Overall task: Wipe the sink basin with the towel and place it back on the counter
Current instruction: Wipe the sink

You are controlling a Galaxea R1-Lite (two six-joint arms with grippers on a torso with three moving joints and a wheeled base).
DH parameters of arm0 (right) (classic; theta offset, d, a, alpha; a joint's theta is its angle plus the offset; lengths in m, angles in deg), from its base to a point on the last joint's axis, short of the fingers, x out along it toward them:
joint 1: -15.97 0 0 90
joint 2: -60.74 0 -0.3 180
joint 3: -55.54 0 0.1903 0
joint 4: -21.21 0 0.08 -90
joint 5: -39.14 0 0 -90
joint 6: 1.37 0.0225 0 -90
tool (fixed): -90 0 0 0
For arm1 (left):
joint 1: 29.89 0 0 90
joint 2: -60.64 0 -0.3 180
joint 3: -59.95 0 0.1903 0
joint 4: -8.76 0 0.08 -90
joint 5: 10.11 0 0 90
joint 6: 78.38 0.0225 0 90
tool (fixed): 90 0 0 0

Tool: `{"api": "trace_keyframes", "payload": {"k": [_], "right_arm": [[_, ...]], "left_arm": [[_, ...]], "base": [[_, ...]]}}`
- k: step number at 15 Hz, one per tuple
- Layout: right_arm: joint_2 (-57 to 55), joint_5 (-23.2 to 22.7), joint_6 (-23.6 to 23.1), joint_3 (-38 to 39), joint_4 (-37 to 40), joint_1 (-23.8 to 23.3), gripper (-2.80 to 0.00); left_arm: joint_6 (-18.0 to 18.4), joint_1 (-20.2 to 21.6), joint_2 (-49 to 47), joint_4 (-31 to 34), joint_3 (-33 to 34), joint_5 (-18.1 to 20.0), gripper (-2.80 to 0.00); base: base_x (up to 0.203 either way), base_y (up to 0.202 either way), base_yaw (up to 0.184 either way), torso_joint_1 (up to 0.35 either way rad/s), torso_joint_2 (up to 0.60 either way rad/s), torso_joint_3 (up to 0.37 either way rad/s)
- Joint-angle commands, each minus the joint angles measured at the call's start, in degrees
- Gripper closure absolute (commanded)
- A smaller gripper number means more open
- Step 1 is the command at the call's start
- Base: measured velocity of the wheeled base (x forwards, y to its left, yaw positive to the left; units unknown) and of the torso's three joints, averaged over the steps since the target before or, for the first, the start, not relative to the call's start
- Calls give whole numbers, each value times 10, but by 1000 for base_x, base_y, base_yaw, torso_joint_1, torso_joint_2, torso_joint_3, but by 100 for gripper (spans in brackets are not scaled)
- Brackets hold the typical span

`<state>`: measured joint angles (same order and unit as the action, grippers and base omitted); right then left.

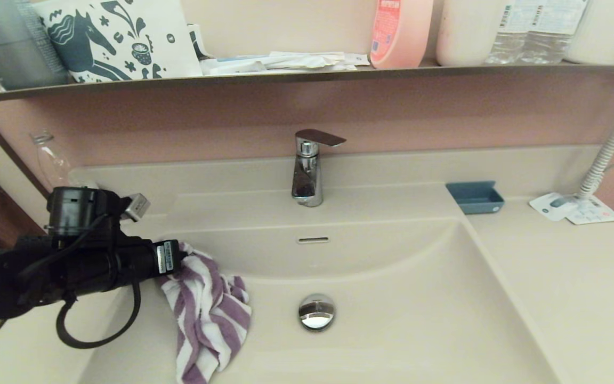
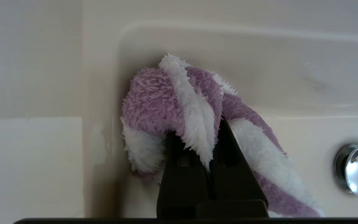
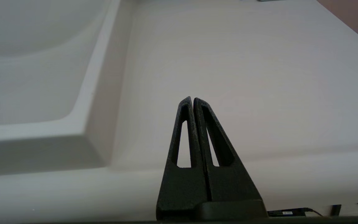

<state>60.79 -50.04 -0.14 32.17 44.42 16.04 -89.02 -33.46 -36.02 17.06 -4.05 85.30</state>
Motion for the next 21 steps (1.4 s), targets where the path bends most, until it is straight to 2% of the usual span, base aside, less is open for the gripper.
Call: {"api": "trace_keyframes", "payload": {"k": [1,5,8,12,14,17,18,19,21], "right_arm": [[0,0,0,0,0,0,0],[0,0,0,0,0,0,0],[0,0,0,0,0,0,0],[0,0,0,0,0,0,0],[0,1,0,0,0,0,0],[0,1,0,0,0,0,0],[0,0,0,0,0,0,0],[0,1,0,0,0,0,0],[0,1,0,0,0,0,0]], "left_arm": [[-16,-16,-18,7,2,6,0],[-27,-29,-27,7,9,2,0],[-35,-60,-1,7,10,-42,0],[-33,-99,42,26,-13,-80,0],[-32,-103,63,74,-52,-89,0],[-31,-110,96,231,-133,-91,0],[-32,-117,97,259,-147,-108,0],[-32,-122,84,260,-148,-140,0],[-33,-131,40,262,-147,-225,0]], "base": [[0,0,0,0,0,0],[0,0,0,0,0,0],[0,0,0,0,0,0],[0,0,0,0,0,0],[0,0,0,0,0,0],[0,0,0,0,0,0],[0,0,0,0,0,0],[0,0,0,0,0,0],[0,0,0,0,0,0]]}}
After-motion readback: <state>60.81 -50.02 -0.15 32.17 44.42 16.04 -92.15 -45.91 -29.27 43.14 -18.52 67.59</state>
